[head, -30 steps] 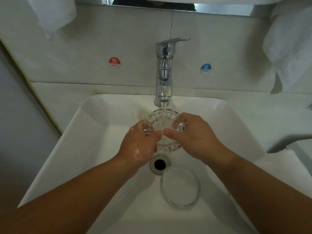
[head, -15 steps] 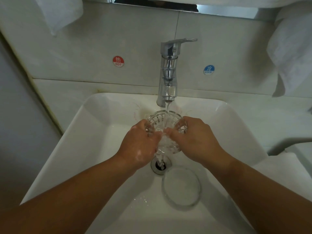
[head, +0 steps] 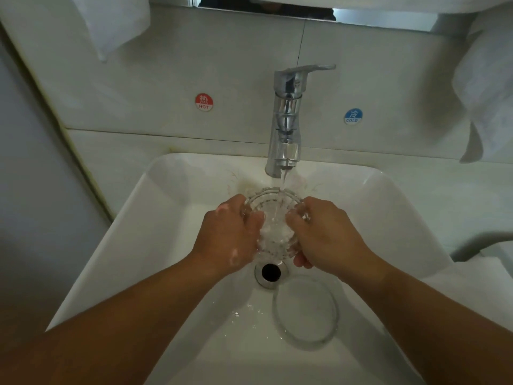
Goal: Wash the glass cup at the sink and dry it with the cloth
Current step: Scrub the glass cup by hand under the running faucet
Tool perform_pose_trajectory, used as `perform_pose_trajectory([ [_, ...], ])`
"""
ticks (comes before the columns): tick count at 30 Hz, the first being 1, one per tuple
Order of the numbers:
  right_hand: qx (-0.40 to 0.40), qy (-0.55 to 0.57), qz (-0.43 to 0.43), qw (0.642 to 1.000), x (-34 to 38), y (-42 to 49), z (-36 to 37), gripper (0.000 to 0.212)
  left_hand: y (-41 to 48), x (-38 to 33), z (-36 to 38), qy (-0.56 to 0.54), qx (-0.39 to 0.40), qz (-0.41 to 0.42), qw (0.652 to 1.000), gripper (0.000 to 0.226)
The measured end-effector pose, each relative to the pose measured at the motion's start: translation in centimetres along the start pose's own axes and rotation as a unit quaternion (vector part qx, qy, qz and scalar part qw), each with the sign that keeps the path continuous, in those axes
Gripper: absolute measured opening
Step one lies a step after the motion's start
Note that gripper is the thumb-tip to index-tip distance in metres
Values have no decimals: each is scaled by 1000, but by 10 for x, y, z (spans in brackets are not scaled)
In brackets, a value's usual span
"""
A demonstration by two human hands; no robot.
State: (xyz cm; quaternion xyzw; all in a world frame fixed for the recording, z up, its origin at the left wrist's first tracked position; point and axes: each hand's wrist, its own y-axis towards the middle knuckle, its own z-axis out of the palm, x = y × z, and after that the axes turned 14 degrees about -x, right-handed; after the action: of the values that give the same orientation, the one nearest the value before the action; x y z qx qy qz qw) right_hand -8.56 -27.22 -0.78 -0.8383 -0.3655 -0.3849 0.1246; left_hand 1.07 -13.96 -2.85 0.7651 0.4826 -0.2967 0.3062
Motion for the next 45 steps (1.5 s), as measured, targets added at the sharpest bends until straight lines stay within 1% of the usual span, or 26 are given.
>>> perform_pose_trajectory([
  [2,-4,62,59,996,-1,2,2,22,-2,-2,0,-109,15,-57,992,10],
  [4,10,149,110,983,1,3,3,19,-7,-5,3,-235,48,-113,964,29],
  [5,32,191,129,972,3,3,2,12,-8,-7,4,-268,52,-122,954,38],
  [6,57,218,143,964,5,3,0,7,-7,-7,6,-268,41,-109,956,44],
  [7,75,215,146,963,4,4,-1,10,-6,-7,6,-240,32,-86,966,45],
  [8,74,170,122,975,3,3,-1,10,-4,-7,5,-212,33,-69,974,42],
  [9,54,90,71,992,2,4,-1,7,-3,-8,2,-187,47,-61,979,39],
  [10,25,10,23,999,1,5,0,11,-1,-8,1,-175,66,-65,980,39],
  [11,2,-41,-5,999,-2,6,3,20,0,-8,0,-179,81,-79,977,40],
  [12,-9,-47,-4,999,-3,6,5,28,-1,-8,0,-186,85,-96,974,43],
  [14,9,32,34,999,-2,5,10,34,-2,-8,0,-183,41,-92,978,46],
  [16,61,166,94,980,2,2,11,19,-3,-7,1,-190,-19,-73,979,48],
  [17,84,218,118,965,6,0,10,9,-2,-6,1,-200,-28,-72,977,48],
  [18,91,230,121,961,8,-1,7,4,-2,-6,1,-210,-19,-73,975,48],
  [19,81,204,101,971,6,1,6,2,-3,-6,1,-224,2,-77,972,47],
  [21,25,91,32,995,-1,5,6,24,-4,-8,0,-254,36,-89,962,45],
  [22,-2,73,19,997,-2,6,7,31,-4,-9,0,-257,34,-87,962,43],
  [23,-16,83,20,996,-3,7,8,31,-3,-10,1,-256,26,-80,963,43],
  [25,8,174,51,983,-1,4,8,22,-2,-9,1,-263,10,-80,961,44],
  [27,67,270,98,955,3,2,7,27,-1,-8,0,-272,0,-93,958,48],
  [28,84,290,119,946,3,4,6,30,-1,-7,0,-272,-1,-95,958,49],
  [31,57,250,136,957,2,8,6,23,-4,-10,0,-270,9,-90,959,48],
  [35,-8,194,137,971,1,8,11,30,-10,-16,3,-246,3,-76,966,41],
  [37,-1,223,152,963,3,7,11,28,-11,-18,3,-221,-11,-57,974,43],
  [40,29,285,197,938,7,7,9,30,-10,-16,1,-199,-30,-35,979,48],
  [45,25,237,256,937,10,9,9,24,-16,-17,2,-154,-34,15,987,43],
])
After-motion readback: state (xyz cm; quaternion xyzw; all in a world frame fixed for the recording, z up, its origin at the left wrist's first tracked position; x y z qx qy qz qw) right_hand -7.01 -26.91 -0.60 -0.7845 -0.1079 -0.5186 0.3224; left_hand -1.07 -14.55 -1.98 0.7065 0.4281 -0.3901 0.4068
